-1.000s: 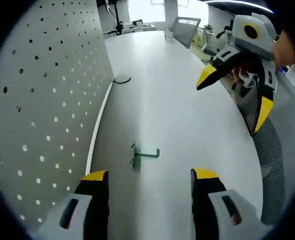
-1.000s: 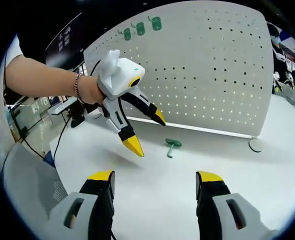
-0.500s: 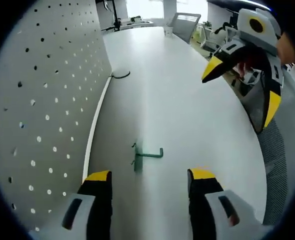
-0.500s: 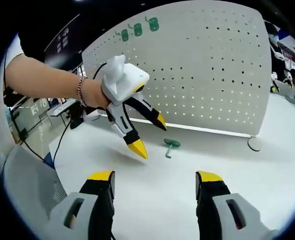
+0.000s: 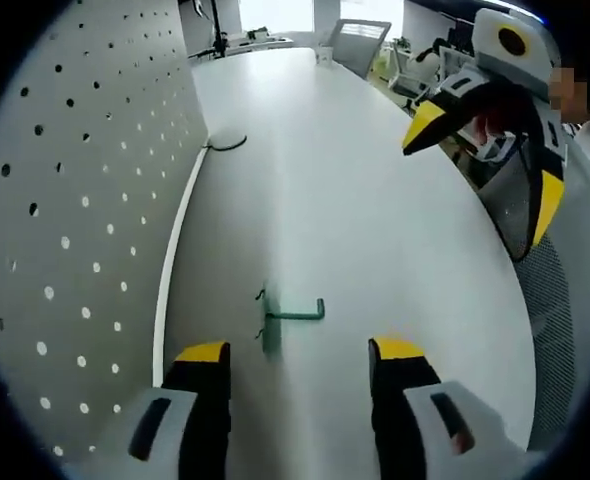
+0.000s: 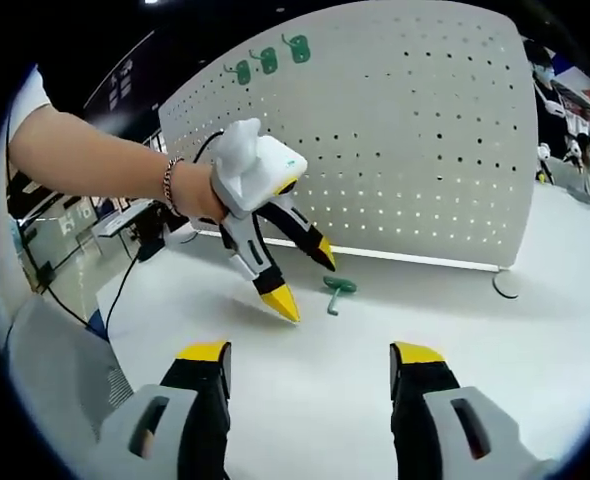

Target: Insert the hook assembly into the mounting plate slot until the hook locks in place.

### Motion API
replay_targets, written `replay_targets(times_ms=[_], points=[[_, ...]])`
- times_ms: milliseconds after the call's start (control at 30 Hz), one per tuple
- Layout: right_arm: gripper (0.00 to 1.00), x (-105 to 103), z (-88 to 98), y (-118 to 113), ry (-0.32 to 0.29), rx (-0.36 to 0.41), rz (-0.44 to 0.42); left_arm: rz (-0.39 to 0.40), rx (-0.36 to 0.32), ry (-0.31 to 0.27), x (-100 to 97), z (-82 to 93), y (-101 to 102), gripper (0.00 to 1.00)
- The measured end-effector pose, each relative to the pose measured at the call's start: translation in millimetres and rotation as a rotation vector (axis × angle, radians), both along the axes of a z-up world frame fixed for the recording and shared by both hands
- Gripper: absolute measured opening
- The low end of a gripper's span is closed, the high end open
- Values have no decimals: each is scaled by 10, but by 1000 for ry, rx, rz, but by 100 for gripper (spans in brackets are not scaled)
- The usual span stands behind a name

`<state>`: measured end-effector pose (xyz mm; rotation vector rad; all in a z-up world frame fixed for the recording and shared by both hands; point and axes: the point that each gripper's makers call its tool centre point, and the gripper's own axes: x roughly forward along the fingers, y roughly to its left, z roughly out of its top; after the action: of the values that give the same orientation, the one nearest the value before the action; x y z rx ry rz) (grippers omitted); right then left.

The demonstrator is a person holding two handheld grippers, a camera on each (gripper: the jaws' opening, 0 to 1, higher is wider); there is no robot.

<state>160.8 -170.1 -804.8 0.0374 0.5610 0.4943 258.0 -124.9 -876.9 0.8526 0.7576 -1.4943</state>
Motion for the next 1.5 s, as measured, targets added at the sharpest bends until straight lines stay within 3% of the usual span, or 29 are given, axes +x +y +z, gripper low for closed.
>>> replay_targets(times_ms=[633,1167,1500], points=[[59,-5,-8,-29,10,11,-23,9,-16,4,76,-37,-64,46],[59,2,18,-60,4,21,-41,95,-49,-7,192,-26,-87,21],[59,0,31,-66,2,23,-43,109,-63,-20,216,-17,-92,13]])
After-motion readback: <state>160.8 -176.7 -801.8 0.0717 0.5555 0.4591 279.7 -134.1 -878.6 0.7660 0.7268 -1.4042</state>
